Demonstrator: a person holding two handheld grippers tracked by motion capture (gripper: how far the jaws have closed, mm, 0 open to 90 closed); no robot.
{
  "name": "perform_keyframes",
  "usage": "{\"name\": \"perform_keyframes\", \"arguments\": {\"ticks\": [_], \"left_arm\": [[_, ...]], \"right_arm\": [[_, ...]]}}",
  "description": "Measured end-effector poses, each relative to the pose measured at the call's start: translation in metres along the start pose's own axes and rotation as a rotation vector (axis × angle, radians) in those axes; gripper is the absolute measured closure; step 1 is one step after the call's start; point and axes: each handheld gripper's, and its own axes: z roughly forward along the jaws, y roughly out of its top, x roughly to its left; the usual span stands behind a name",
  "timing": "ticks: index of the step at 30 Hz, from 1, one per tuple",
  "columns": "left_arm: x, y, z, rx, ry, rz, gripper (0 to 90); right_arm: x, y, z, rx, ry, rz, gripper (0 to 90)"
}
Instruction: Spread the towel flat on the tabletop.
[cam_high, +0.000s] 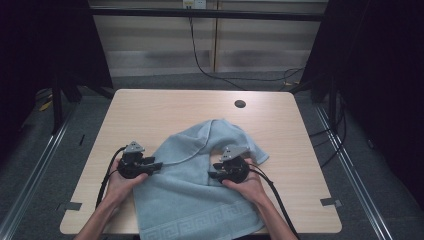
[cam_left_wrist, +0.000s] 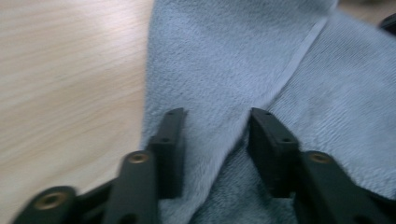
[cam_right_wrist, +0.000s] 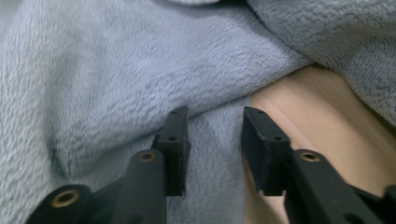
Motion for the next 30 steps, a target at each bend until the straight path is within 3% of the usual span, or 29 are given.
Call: {"name": "perform_keyframes", "arguments": {"ticks": [1, 2, 3, 4, 6, 7, 8, 9, 10, 12, 13, 14, 18, 19, 20, 21, 22, 23, 25, 26, 27, 30], "left_arm": [[-0.003, -0.001, 0.0, 0.001, 0.035, 0.03, 73.1], [-0.002, -0.002, -0.001, -0.004, 0.032, 0.022, 82.6], [0.002, -0.003, -0.002, -0.012, 0.004, -0.019, 86.4], [0.002, -0.003, -0.002, -0.012, 0.004, -0.019, 87.5], [0.013, -0.006, -0.01, -0.076, -0.048, -0.124, 87.9], [0.017, -0.007, -0.014, -0.101, -0.056, -0.154, 88.0], [0.017, -0.007, -0.014, -0.101, -0.056, -0.154, 88.0], [0.023, -0.007, -0.025, -0.157, -0.093, -0.21, 88.0], [0.026, -0.007, -0.03, -0.179, -0.098, -0.229, 88.0], [0.03, -0.008, -0.039, -0.219, -0.127, -0.273, 88.0], [0.03, -0.008, -0.039, -0.219, -0.127, -0.273, 88.0], [0.033, -0.01, -0.045, -0.255, -0.169, -0.322, 88.0], [0.027, -0.015, -0.054, -0.262, -0.195, -0.309, 88.0], [0.027, -0.015, -0.054, -0.262, -0.195, -0.309, 87.9], [0.016, -0.016, -0.057, -0.236, -0.201, -0.271, 87.9], [0.016, -0.016, -0.057, -0.236, -0.201, -0.271, 87.9], [0.0, -0.018, -0.059, -0.2, -0.216, -0.206, 87.8], [-0.006, -0.021, -0.059, -0.187, -0.228, -0.188, 87.7], [-0.016, -0.027, -0.059, -0.151, -0.254, -0.179, 87.3], [-0.016, -0.027, -0.059, -0.151, -0.254, -0.179, 86.6], [-0.024, -0.033, -0.058, -0.108, -0.286, -0.161, 85.0], [-0.029, -0.037, -0.062, -0.113, -0.31, -0.134, 73.4]], "right_arm": [[0.003, -0.002, -0.001, -0.01, 0.012, -0.007, 76.2], [0.004, -0.003, -0.002, -0.012, 0.019, -0.01, 82.7], [0.004, -0.003, -0.003, -0.008, 0.026, -0.001, 85.7], [0.004, -0.004, -0.004, -0.008, 0.035, 0.019, 86.5], [-0.002, -0.008, -0.011, -0.01, 0.042, 0.061, 86.9], [-0.006, -0.01, -0.017, -0.03, 0.043, 0.079, 87.1], [-0.01, -0.011, -0.027, -0.055, 0.043, 0.102, 87.2], [-0.015, -0.011, -0.038, -0.086, 0.039, 0.118, 87.3], [-0.018, -0.01, -0.051, -0.114, 0.032, 0.131, 87.3], [-0.023, -0.008, -0.078, -0.156, 0.012, 0.132, 87.3], [-0.024, -0.007, -0.091, -0.181, 0.004, 0.134, 87.3], [-0.024, -0.008, -0.104, -0.203, 0.008, 0.138, 87.3], [-0.017, -0.022, -0.146, -0.295, 0.007, 0.173, 87.3], [-0.013, -0.027, -0.154, -0.307, 0.008, 0.179, 87.3], [-0.008, -0.033, -0.158, -0.305, 0.011, 0.18, 87.3], [-0.008, -0.033, -0.158, -0.305, 0.011, 0.18, 87.3], [0.005, -0.045, -0.16, -0.264, 0.015, 0.184, 87.2], [0.012, -0.053, -0.159, -0.244, 0.022, 0.189, 87.1], [0.025, -0.071, -0.151, -0.198, 0.055, 0.213, 86.9], [0.025, -0.071, -0.151, -0.198, 0.055, 0.213, 86.9], [0.037, -0.087, -0.142, -0.14, 0.08, 0.231, 85.8], [0.048, -0.096, -0.138, -0.071, 0.099, 0.23, 77.0]]}}
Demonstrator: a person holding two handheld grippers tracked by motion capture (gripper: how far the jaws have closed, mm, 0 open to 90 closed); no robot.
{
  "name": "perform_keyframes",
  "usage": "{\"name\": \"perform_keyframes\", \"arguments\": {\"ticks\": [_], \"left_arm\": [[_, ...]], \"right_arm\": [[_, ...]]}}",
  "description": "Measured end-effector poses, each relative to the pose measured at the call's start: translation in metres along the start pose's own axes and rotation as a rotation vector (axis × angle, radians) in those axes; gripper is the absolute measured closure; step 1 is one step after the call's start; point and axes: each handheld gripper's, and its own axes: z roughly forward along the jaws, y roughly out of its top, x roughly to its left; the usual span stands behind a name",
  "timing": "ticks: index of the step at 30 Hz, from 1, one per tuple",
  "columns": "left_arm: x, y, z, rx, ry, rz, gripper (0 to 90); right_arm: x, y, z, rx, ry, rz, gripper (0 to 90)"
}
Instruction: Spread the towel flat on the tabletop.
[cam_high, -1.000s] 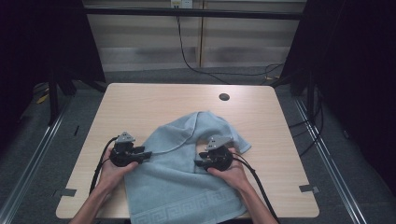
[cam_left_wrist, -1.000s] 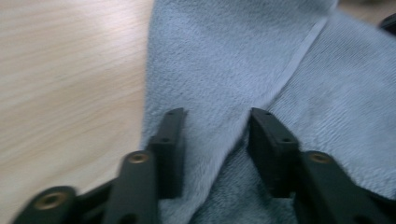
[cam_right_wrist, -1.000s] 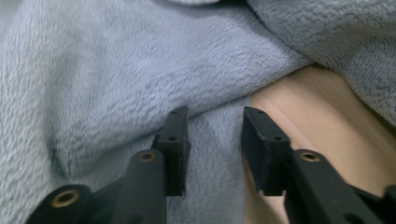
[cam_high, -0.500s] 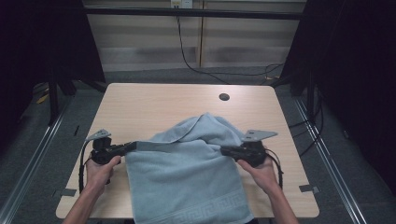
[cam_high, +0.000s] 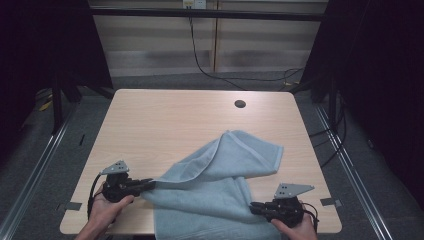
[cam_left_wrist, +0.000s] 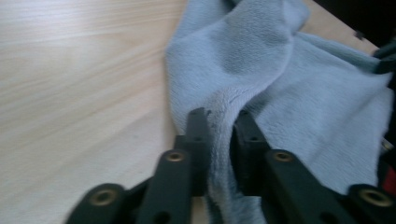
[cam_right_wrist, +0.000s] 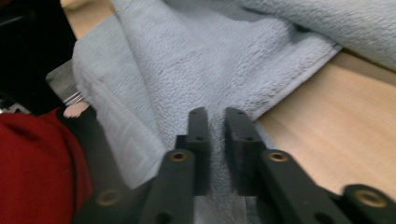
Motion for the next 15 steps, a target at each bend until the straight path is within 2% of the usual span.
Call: {"name": "perform_keyframes", "arguments": {"ticks": [1, 2, 3, 5, 6, 7, 8, 9, 11, 13, 15], "left_arm": [[0.0, 0.0, 0.0, 0.0, 0.0, 0.0, 69.0], [0.0, 0.006, -0.001, -0.015, 0.003, -0.005, 63.0], [0.0, 0.011, 0.0, -0.033, -0.002, 0.0, 60.8], [0.0, 0.023, 0.005, -0.046, 0.006, 0.006, 56.4], [0.0, 0.03, 0.009, -0.05, -0.002, 0.013, 55.2], [0.0, 0.03, 0.009, -0.05, -0.002, 0.013, 55.2], [0.0, 0.037, 0.015, -0.067, -0.015, 0.016, 55.2], [0.001, 0.049, 0.03, -0.063, -0.007, 0.017, 55.3], [0.003, 0.056, 0.05, -0.026, -0.029, 0.016, 57.1], [0.005, 0.056, 0.071, 0.028, -0.003, 0.026, 59.3], [0.011, 0.052, 0.087, 0.083, 0.03, 0.025, 59.6]], "right_arm": [[0.001, 0.001, -0.002, -0.015, 0.0, -0.013, 72.9], [0.0, 0.004, -0.005, -0.035, -0.013, -0.012, 66.7], [-0.003, 0.009, -0.008, -0.059, -0.024, -0.006, 61.4], [-0.013, 0.022, -0.01, -0.09, -0.057, -0.006, 59.2], [-0.019, 0.03, -0.009, -0.099, -0.061, -0.005, 59.2], [-0.019, 0.03, -0.009, -0.099, -0.061, -0.005, 59.2], [-0.026, 0.037, -0.005, -0.105, -0.067, -0.01, 59.2], [-0.04, 0.051, 0.007, -0.102, -0.09, -0.012, 58.3], [-0.054, 0.064, 0.023, -0.067, -0.123, -0.035, 57.5], [-0.07, 0.073, 0.04, -0.049, -0.112, -0.005, 56.5], [-0.08, 0.077, 0.057, -0.023, -0.135, -0.005, 56.5]]}}
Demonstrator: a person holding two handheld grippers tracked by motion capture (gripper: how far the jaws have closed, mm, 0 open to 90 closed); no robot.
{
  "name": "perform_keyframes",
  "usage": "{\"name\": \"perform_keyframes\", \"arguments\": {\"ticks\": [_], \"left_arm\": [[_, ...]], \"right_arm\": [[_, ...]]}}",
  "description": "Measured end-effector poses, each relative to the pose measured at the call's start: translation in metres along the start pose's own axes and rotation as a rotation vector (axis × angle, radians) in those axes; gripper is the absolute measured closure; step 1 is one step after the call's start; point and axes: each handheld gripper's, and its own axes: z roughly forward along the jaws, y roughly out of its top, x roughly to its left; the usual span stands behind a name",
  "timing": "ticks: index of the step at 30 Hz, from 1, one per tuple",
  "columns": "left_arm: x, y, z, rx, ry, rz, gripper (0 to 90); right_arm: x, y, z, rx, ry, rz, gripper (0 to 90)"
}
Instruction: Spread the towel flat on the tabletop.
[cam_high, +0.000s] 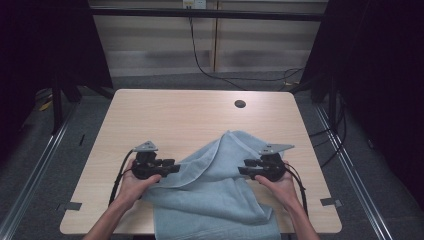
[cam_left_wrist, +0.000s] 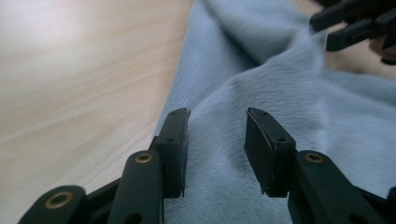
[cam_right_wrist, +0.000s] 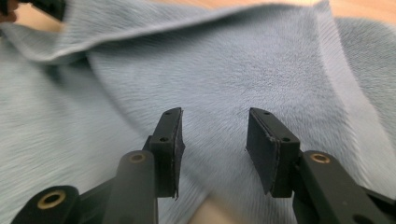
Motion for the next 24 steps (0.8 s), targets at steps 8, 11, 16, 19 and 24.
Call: {"name": "perform_keyframes", "arguments": {"ticks": [8, 11, 16, 19, 24], "left_arm": [[-0.01, -0.02, -0.003, 0.045, 0.0, 0.084, 65.3], [-0.019, -0.027, -0.007, 0.053, -0.01, 0.094, 65.2], [-0.037, -0.042, -0.021, 0.087, -0.059, 0.115, 65.2], [-0.046, -0.054, -0.033, 0.106, -0.097, 0.134, 64.8], [-0.041, -0.05, -0.036, 0.068, -0.125, 0.104, 59.7]], "right_arm": [[0.018, -0.014, 0.016, 0.082, 0.03, -0.012, 57.2], [0.039, -0.031, 0.005, 0.071, 0.061, -0.014, 57.1], [0.07, -0.047, -0.012, 0.108, 0.089, -0.007, 57.0], [0.083, -0.052, -0.018, 0.121, 0.113, -0.02, 56.1], [0.066, -0.038, -0.045, -0.036, 0.06, -0.001, 50.4]]}}
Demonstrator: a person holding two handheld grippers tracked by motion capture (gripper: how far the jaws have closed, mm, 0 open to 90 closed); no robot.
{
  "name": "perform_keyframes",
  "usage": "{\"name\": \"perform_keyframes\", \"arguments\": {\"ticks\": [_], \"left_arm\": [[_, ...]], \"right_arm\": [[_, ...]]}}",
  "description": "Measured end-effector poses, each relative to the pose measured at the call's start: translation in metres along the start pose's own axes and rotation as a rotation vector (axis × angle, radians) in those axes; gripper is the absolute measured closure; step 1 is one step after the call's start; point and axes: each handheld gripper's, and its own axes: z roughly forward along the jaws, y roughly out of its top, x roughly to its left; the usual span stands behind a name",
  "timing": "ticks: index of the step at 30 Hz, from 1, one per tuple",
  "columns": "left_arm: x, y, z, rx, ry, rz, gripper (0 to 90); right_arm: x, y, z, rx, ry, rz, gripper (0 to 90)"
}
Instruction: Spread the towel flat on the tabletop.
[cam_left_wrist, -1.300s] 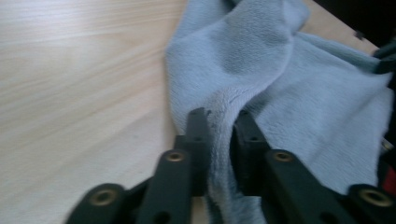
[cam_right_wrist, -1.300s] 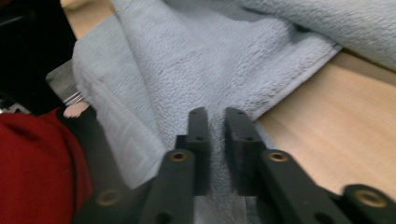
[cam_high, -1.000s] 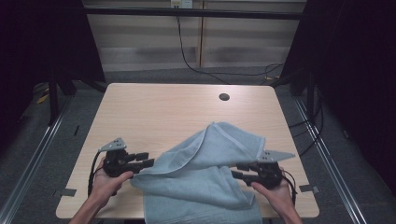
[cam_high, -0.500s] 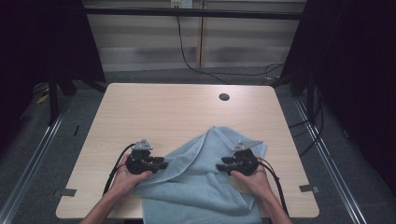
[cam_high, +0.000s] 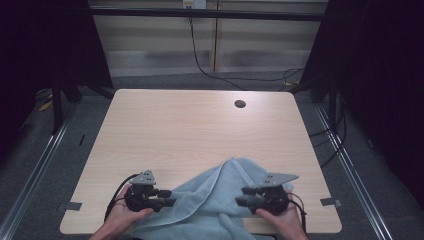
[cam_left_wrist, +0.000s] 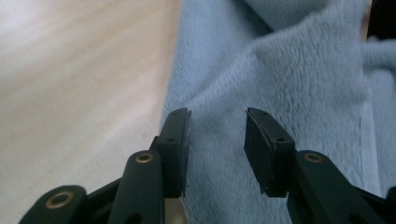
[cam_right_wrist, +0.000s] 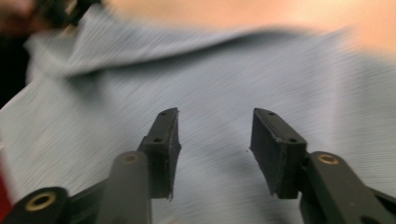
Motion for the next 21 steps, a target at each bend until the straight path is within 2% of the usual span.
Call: {"name": "perform_keyframes", "arguments": {"ticks": [2, 3, 5, 7, 8, 9, 11, 12, 13, 15, 16, 19, 20, 21], "left_arm": [[0.005, 0.008, 0.001, -0.027, 0.008, -0.014, 59.4], [0.008, 0.012, 0.002, -0.037, 0.011, -0.021, 58.2], [0.011, 0.02, 0.005, -0.05, 0.009, -0.035, 57.1], [0.012, 0.027, 0.009, -0.058, 0.0, -0.039, 55.4], [0.012, 0.03, 0.011, -0.062, -0.001, -0.037, 54.8], [0.011, 0.034, 0.013, -0.067, -0.003, -0.034, 54.2], [0.008, 0.04, 0.017, -0.088, -0.014, -0.036, 52.5], [0.008, 0.04, 0.017, -0.088, -0.014, -0.036, 51.4], [0.004, 0.047, 0.02, -0.084, -0.027, -0.023, 49.7], [0.001, 0.052, 0.021, -0.097, -0.032, -0.022, 46.6], [-0.001, 0.054, 0.022, -0.104, -0.035, -0.02, 44.7], [-0.004, 0.059, 0.024, -0.119, -0.036, -0.018, 39.6], [-0.004, 0.059, 0.024, -0.119, -0.036, -0.018, 38.7], [-0.005, 0.063, 0.03, -0.112, -0.041, -0.035, 36.8]], "right_arm": [[-0.018, 0.01, -0.008, -0.04, -0.038, 0.032, 49.7], [-0.026, 0.015, -0.007, -0.04, -0.059, 0.034, 48.6], [-0.043, 0.019, 0.003, -0.001, -0.083, 0.055, 48.0], [-0.056, 0.019, 0.019, 0.048, -0.057, 0.082, 48.0], [-0.059, 0.019, 0.026, 0.073, -0.063, 0.084, 48.0], [-0.06, 0.019, 0.032, 0.093, -0.074, 0.077, 48.5], [-0.062, 0.017, 0.04, 0.099, -0.044, 0.097, 54.9], [-0.062, 0.017, 0.04, 0.099, -0.044, 0.097, 54.9], [-0.061, 0.017, 0.044, 0.116, -0.045, 0.087, 71.8], [-0.058, 0.02, 0.043, 0.089, -0.031, 0.074, 84.2], [-0.055, 0.023, 0.041, 0.063, -0.01, 0.077, 88.1], [-0.045, 0.033, 0.039, 0.003, 0.053, 0.046, 89.1], [-0.042, 0.035, 0.04, 0.004, 0.058, 0.037, 89.1], [-0.039, 0.036, 0.042, 0.007, 0.062, 0.023, 89.1]]}}
